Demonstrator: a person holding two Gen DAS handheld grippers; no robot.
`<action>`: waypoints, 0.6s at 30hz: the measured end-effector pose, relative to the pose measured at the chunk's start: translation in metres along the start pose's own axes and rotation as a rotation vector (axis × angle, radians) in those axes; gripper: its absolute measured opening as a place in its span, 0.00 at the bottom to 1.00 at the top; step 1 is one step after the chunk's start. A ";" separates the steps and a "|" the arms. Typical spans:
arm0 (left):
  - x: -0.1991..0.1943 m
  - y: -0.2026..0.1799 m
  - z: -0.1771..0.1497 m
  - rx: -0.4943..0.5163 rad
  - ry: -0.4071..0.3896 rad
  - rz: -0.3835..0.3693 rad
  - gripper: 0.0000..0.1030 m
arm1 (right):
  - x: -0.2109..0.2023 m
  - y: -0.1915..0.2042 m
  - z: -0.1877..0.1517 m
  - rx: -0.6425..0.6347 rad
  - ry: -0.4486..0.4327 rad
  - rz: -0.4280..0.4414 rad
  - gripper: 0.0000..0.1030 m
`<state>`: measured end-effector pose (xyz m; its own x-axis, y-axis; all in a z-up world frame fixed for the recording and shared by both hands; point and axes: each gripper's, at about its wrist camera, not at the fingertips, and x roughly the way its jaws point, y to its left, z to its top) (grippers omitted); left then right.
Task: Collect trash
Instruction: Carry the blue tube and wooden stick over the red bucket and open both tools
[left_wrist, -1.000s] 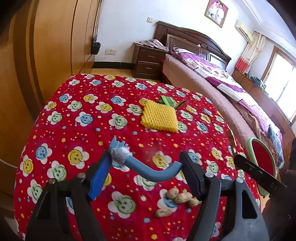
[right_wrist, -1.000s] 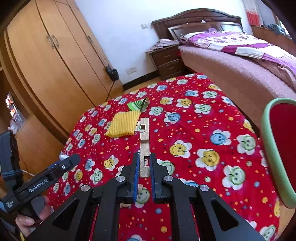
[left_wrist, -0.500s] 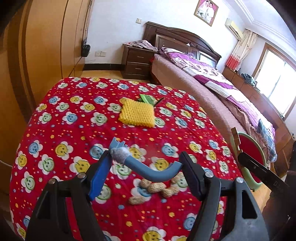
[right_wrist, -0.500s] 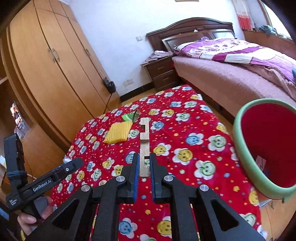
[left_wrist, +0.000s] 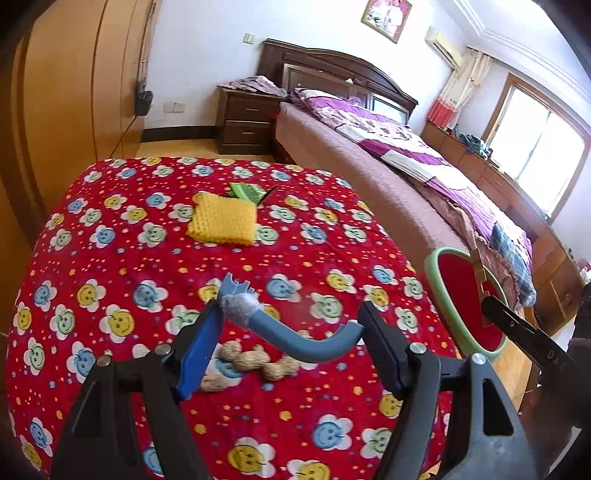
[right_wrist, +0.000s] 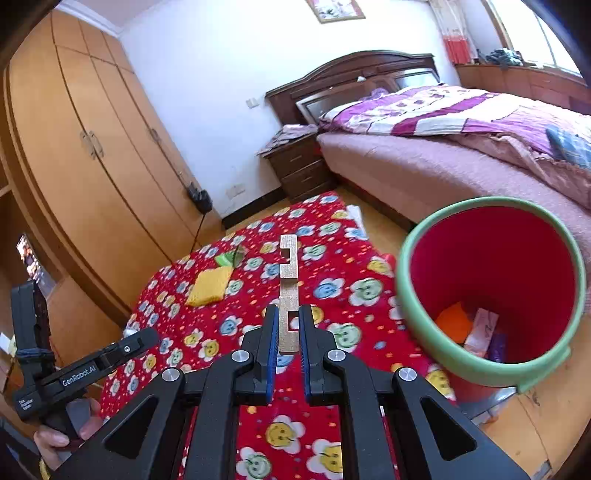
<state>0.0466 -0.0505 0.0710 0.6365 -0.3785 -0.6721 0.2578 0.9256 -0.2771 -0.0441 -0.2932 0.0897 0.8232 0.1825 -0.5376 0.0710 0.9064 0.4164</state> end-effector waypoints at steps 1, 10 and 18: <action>0.000 -0.003 0.000 0.003 0.000 -0.004 0.72 | -0.004 -0.003 0.001 0.005 -0.009 -0.006 0.10; 0.002 -0.031 0.001 0.021 -0.003 -0.052 0.72 | -0.022 -0.032 0.003 0.045 -0.055 -0.045 0.10; 0.012 -0.060 0.001 0.063 0.008 -0.084 0.72 | -0.036 -0.057 0.003 0.068 -0.090 -0.083 0.10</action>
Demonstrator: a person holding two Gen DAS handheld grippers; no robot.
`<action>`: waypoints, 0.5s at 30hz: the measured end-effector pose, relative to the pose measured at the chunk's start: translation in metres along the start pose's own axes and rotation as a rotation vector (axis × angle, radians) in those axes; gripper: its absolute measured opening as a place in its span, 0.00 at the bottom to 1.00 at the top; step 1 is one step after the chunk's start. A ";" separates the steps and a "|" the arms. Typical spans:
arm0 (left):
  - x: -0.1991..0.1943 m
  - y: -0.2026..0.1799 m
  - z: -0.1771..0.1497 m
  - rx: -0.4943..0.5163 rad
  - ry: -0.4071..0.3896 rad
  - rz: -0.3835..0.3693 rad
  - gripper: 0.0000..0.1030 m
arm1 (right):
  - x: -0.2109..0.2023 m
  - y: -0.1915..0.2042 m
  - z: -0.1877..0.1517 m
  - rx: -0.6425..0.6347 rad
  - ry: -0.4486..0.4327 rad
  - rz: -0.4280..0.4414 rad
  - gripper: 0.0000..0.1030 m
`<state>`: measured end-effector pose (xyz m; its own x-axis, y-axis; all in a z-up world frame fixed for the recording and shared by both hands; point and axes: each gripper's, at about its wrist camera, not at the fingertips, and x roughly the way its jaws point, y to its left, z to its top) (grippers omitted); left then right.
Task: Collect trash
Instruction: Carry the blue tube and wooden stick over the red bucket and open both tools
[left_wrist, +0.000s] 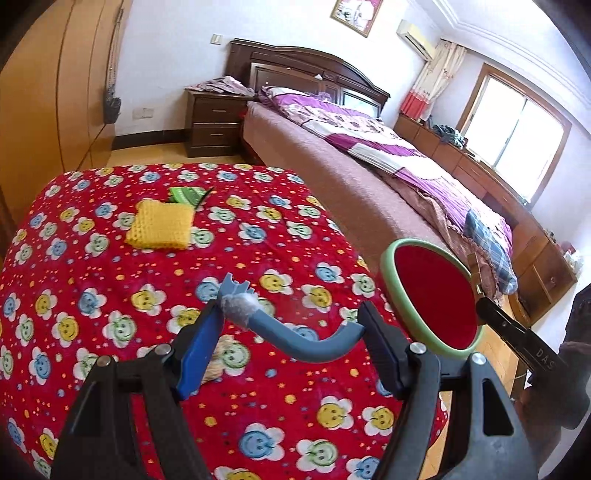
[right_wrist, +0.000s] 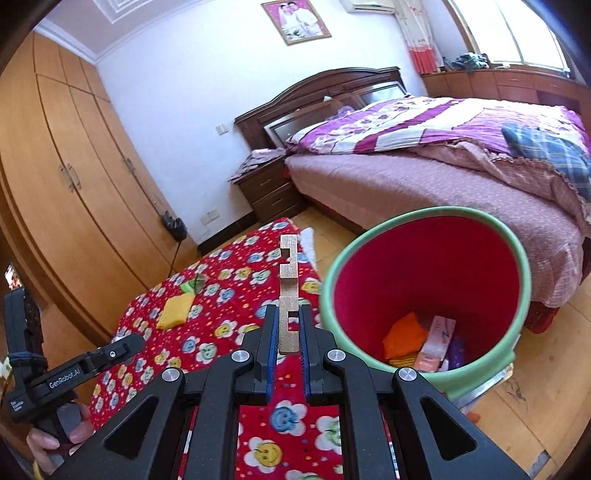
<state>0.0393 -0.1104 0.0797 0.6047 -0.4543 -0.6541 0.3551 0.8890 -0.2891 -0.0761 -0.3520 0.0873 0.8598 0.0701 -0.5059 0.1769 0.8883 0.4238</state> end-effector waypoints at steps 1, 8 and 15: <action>0.001 -0.003 0.000 0.006 0.001 -0.002 0.72 | -0.002 -0.004 0.000 0.006 -0.005 -0.006 0.10; 0.014 -0.032 0.000 0.068 0.009 -0.032 0.72 | -0.009 -0.033 0.002 0.050 -0.027 -0.044 0.10; 0.028 -0.065 0.000 0.153 0.015 -0.081 0.72 | -0.011 -0.063 0.000 0.110 -0.034 -0.096 0.10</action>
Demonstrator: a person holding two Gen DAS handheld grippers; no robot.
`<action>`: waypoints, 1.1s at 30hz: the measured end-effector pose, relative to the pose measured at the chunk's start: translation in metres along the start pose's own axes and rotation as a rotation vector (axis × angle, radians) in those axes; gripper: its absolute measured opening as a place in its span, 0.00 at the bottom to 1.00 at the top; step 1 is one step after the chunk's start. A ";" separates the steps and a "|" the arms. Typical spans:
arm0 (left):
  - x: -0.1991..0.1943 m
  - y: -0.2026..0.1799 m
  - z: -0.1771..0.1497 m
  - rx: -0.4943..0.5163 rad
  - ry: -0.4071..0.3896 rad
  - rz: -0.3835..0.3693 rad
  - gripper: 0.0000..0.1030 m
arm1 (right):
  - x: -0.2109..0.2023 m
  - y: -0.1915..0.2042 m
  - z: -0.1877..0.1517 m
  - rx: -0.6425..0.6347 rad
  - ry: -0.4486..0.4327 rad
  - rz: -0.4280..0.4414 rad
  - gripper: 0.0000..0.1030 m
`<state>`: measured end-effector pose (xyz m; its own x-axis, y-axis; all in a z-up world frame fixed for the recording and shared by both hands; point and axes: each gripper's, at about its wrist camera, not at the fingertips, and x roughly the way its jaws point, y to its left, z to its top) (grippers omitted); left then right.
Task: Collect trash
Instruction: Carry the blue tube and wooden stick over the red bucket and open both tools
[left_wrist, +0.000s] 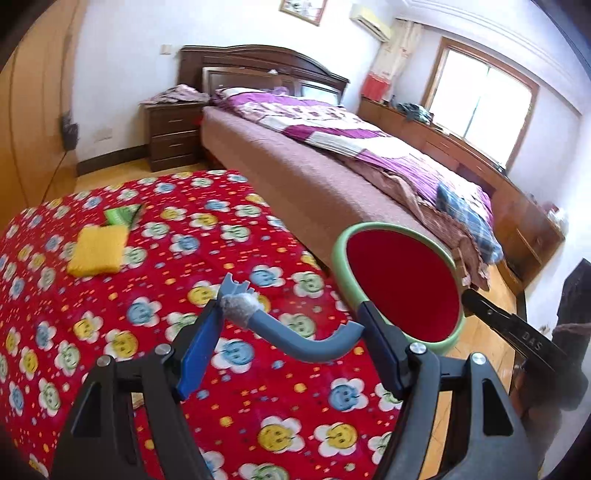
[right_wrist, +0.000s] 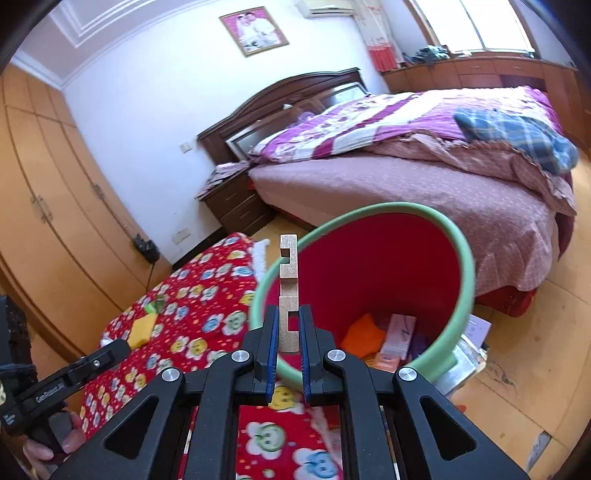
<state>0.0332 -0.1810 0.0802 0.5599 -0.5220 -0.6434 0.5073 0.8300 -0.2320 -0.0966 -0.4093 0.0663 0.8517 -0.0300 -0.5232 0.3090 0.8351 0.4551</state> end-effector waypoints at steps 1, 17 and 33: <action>0.003 -0.004 0.001 0.011 0.002 -0.005 0.72 | 0.000 -0.004 0.000 0.009 0.000 -0.006 0.10; 0.046 -0.054 0.008 0.128 0.051 -0.098 0.72 | 0.015 -0.056 -0.001 0.124 0.018 -0.073 0.13; 0.105 -0.102 0.010 0.215 0.140 -0.195 0.72 | 0.000 -0.078 0.001 0.166 -0.024 -0.100 0.14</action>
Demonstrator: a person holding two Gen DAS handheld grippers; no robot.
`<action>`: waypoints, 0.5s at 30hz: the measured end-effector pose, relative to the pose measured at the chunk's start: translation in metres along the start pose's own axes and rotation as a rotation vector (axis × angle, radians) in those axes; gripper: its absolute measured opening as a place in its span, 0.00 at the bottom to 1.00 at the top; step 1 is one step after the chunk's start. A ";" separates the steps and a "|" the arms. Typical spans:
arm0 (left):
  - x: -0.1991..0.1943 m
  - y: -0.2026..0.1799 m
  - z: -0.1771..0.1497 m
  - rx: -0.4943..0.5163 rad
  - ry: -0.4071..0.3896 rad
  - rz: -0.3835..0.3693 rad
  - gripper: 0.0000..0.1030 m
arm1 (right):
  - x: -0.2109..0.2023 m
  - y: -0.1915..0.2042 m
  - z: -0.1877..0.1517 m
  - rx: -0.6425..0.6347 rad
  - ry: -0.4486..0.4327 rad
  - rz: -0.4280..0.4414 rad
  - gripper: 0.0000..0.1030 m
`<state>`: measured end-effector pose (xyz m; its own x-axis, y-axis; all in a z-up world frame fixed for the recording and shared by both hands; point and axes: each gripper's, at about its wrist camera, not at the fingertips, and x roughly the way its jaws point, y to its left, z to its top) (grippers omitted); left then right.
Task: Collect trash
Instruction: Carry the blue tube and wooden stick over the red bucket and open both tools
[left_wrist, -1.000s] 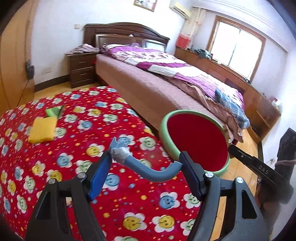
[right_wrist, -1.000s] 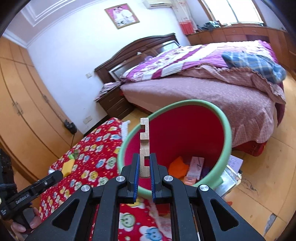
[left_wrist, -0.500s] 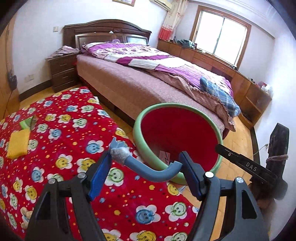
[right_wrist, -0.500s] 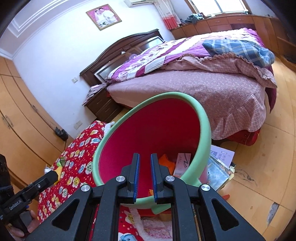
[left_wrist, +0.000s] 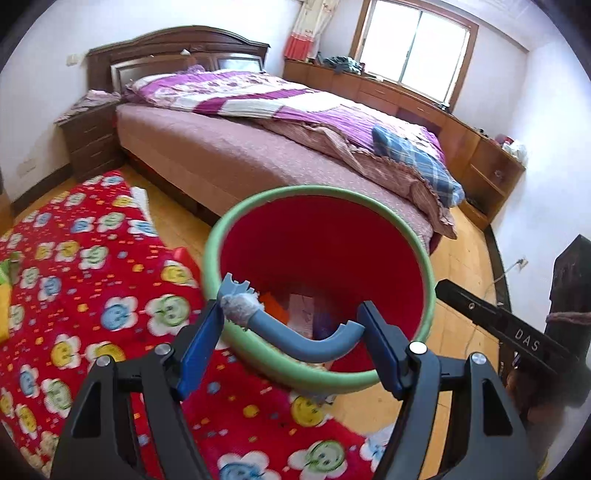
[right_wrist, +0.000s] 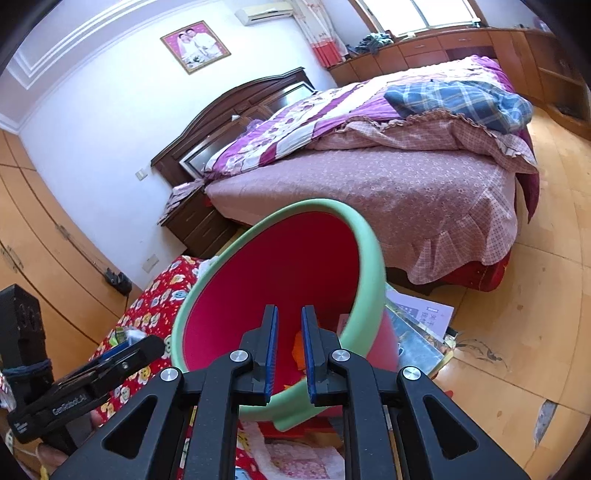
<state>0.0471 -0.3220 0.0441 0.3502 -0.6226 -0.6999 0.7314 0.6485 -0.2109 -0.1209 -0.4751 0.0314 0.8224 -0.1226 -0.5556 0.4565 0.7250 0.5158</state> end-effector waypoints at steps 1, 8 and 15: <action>0.003 -0.002 0.000 0.001 0.004 -0.010 0.72 | 0.000 -0.002 0.000 0.004 0.000 -0.003 0.14; 0.025 -0.013 0.001 0.018 0.054 -0.068 0.72 | 0.002 -0.014 0.000 0.032 0.005 -0.018 0.14; 0.038 -0.012 0.000 -0.014 0.081 -0.061 0.72 | 0.006 -0.019 -0.001 0.046 0.015 -0.019 0.20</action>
<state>0.0514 -0.3534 0.0197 0.2568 -0.6241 -0.7379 0.7414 0.6170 -0.2639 -0.1248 -0.4895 0.0177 0.8085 -0.1253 -0.5751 0.4872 0.6907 0.5344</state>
